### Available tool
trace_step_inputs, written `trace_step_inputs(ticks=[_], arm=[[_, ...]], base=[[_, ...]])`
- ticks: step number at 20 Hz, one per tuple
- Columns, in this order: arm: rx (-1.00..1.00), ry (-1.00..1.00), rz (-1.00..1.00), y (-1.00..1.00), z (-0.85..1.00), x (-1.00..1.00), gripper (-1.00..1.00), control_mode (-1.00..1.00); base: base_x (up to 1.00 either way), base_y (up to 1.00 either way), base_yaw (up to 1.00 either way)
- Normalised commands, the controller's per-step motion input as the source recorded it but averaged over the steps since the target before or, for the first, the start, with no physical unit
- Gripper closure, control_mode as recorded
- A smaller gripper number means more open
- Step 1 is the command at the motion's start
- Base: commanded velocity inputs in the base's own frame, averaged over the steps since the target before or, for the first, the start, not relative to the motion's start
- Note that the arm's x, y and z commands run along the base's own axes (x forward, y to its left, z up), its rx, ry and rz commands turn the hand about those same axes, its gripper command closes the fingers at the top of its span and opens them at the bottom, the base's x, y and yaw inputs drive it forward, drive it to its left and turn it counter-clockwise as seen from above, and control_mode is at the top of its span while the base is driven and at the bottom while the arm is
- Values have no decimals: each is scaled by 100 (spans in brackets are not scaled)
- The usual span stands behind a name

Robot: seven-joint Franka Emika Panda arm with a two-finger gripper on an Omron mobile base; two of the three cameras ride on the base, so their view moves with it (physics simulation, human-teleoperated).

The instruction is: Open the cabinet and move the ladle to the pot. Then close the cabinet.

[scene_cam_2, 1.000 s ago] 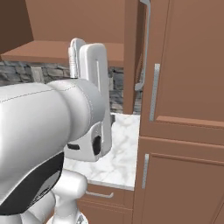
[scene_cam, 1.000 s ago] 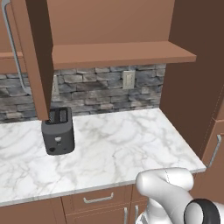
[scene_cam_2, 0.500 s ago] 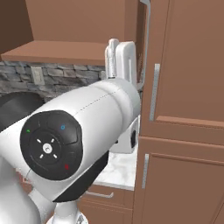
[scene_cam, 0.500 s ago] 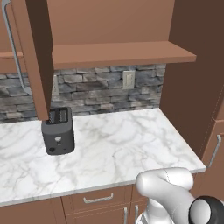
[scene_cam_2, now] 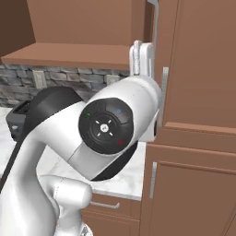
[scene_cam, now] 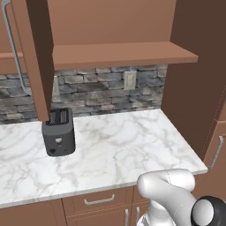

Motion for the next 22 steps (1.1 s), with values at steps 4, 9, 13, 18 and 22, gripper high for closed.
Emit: trace_step_inputs(ticks=[4, 9, 13, 18, 22], arm=[[5, -2, 9, -11, -3, 13, -100, -100], [2, -5, 10, 0, 0, 5, -100, -100], [0, -11, 12, -3, 2, 0, -100, -100], [3, -1, 8, -1, 0, 0, -100, -100], [6, 0, 6, -2, 7, 4, -100, -100]], base=[[0, 0, 0], [0, 0, 0], [0, 0, 0], [0, 0, 0], [0, 0, 0]])
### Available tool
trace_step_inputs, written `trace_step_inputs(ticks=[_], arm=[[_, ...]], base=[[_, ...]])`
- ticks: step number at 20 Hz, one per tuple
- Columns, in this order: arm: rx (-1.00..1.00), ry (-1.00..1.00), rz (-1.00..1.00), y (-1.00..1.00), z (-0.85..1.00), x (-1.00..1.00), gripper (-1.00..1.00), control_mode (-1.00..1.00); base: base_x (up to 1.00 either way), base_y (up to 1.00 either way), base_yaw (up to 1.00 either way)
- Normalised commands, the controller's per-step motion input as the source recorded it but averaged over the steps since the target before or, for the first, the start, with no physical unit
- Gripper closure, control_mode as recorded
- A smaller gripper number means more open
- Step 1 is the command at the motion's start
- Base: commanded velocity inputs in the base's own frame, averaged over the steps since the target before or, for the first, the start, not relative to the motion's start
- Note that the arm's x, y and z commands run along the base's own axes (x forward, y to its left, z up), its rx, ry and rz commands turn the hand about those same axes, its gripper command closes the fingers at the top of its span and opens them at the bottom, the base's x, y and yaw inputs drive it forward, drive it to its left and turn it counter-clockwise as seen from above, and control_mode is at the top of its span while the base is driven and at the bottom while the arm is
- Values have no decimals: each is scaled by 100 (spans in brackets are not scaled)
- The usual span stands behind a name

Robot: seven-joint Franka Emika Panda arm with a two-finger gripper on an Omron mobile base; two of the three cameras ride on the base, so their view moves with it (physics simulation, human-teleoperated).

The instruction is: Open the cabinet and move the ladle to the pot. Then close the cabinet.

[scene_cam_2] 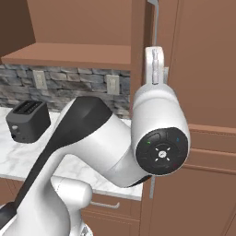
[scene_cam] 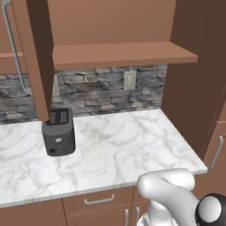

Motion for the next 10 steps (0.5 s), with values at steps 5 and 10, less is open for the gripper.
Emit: trace_step_inputs(ticks=[5, 10], arm=[[9, 1, 5, 0, 2, 7, -100, -100], [16, 5, 4, -1, -26, 4, -100, -100]], base=[[0, 0, 0], [0, 0, 0]])
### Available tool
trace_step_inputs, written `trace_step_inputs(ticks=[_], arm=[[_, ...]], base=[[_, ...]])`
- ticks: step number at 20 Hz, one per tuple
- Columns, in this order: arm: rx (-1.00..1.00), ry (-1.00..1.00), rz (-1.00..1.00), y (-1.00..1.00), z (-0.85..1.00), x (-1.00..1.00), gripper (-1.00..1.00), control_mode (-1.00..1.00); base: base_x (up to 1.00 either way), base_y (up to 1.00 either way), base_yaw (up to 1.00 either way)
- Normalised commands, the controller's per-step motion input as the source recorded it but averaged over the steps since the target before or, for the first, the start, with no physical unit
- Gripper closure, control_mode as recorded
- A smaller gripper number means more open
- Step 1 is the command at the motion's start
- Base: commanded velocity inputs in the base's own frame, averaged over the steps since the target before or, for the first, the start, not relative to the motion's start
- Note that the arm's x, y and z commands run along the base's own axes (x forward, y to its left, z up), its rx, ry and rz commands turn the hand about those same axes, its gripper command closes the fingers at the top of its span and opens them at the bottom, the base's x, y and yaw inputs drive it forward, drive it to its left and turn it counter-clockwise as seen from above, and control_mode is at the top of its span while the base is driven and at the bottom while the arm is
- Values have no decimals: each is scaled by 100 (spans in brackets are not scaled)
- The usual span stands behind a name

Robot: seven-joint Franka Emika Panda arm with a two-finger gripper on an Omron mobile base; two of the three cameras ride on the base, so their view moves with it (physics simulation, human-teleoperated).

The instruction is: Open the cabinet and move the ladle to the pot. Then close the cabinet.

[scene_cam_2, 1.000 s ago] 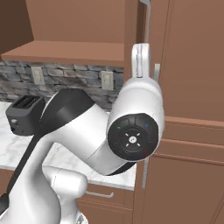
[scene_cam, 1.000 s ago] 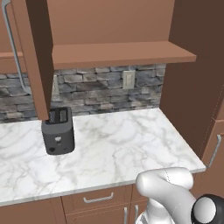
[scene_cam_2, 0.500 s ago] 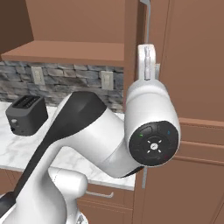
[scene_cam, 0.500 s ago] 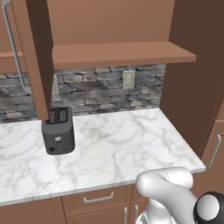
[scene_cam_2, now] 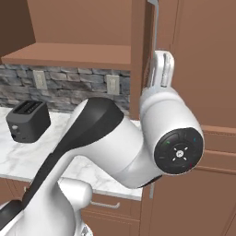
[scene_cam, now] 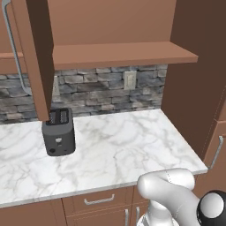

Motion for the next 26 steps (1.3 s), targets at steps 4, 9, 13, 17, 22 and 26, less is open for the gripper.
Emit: trace_step_inputs(ticks=[4, 9, 13, 17, 22, 26], arm=[[13, 9, 4, -7, -37, 0, -100, -100], [12, 10, 4, -7, -17, 5, -100, -100], [15, 13, 3, -1, -25, 10, -100, -100], [14, 10, 3, 0, -24, 16, -100, -100], [10, 2, 2, 2, -23, 23, -100, -100], [8, 0, 1, 12, -23, 18, -100, -100]], base=[[0, 0, 0], [0, 0, 0], [0, 0, 0], [0, 0, 0], [0, 0, 0], [0, 0, 0]])
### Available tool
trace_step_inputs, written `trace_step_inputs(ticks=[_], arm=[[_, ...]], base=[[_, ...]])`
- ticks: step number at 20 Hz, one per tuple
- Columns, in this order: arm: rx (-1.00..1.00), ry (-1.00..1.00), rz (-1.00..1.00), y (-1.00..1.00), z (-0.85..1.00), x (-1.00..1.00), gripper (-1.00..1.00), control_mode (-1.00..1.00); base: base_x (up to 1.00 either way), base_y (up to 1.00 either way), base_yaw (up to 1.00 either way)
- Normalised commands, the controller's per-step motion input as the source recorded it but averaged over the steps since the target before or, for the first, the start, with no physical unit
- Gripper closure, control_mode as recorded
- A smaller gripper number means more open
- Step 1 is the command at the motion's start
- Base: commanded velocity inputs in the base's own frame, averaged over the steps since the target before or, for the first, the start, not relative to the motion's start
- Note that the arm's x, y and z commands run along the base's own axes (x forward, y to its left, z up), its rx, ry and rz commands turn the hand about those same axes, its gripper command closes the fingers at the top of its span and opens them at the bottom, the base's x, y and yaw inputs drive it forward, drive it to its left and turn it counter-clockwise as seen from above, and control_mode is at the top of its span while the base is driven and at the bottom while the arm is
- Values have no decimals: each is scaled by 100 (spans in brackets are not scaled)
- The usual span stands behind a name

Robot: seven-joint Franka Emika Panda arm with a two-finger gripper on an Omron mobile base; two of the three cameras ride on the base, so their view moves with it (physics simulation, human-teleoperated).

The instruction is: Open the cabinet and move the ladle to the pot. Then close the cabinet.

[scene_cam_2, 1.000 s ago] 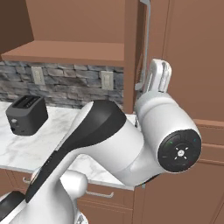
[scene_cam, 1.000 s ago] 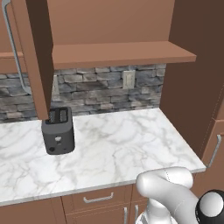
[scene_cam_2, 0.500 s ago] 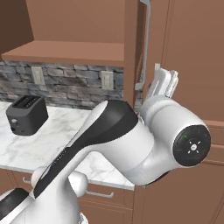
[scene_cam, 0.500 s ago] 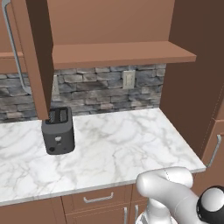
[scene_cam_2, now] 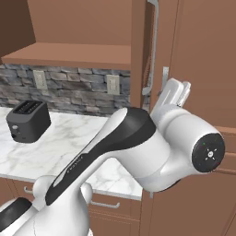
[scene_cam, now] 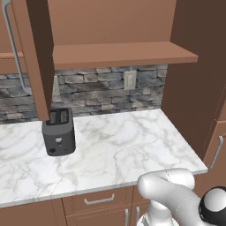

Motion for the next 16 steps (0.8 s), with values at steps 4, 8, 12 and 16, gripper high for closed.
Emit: trace_step_inputs(ticks=[4, 8, 12, 16], arm=[[2, -1, 3, 48, -22, 11, -100, -100], [0, -8, 2, 52, -7, 19, -100, -100], [1, 0, 2, 6, 0, 57, -100, -100], [2, 0, 3, 6, -1, 48, -100, -100]], base=[[0, 0, 0], [0, 0, 0], [0, 0, 0], [0, 0, 0]])
